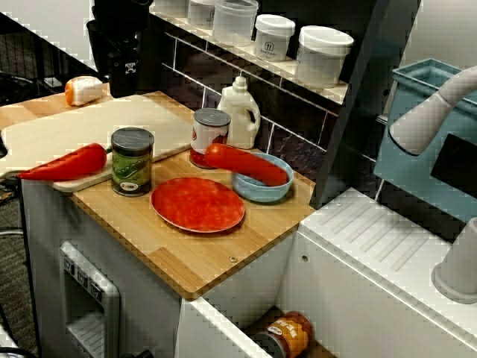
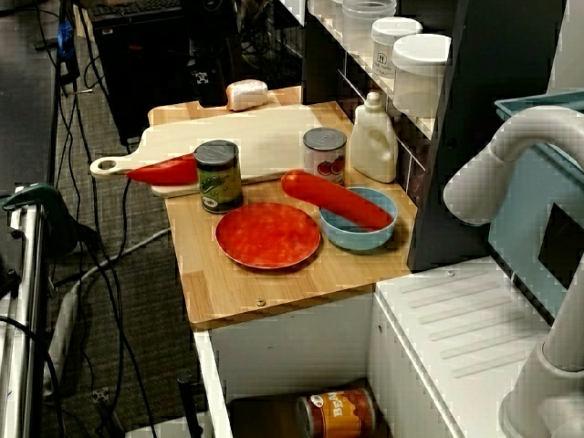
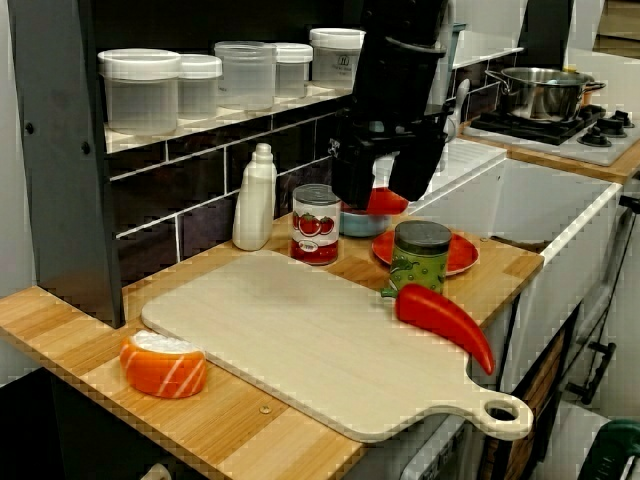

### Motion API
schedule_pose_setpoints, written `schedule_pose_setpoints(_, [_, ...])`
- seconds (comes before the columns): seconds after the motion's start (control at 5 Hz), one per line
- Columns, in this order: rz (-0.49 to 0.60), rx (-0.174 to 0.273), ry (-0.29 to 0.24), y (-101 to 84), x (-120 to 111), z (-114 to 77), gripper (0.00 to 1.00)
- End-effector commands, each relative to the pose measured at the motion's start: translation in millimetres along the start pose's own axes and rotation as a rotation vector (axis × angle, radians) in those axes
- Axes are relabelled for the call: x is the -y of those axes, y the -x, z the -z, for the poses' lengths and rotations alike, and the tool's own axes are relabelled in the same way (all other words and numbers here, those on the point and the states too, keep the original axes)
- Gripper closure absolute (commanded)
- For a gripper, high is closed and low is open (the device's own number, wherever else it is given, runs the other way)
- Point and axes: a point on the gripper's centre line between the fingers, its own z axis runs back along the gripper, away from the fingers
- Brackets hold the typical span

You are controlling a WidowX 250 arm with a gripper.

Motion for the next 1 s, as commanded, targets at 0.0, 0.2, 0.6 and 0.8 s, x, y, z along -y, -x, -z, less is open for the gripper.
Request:
schedule_pose_setpoints(0.0, [0.0,0.0,0.0,0.0,0.0,0.0,0.0])
schedule_pose_setpoints(0.2, [-0.009,0.004,0.0,-0.9,-0.7,-1.8,0.0])
schedule_pose_setpoints(0.6, [-0.016,0.004,0.0,-4.5,-2.9,-4.9,0.0])
schedule_pose_setpoints(0.8, [-0.008,-0.004,0.007,-3.4,-8.9,-6.8,0.0])
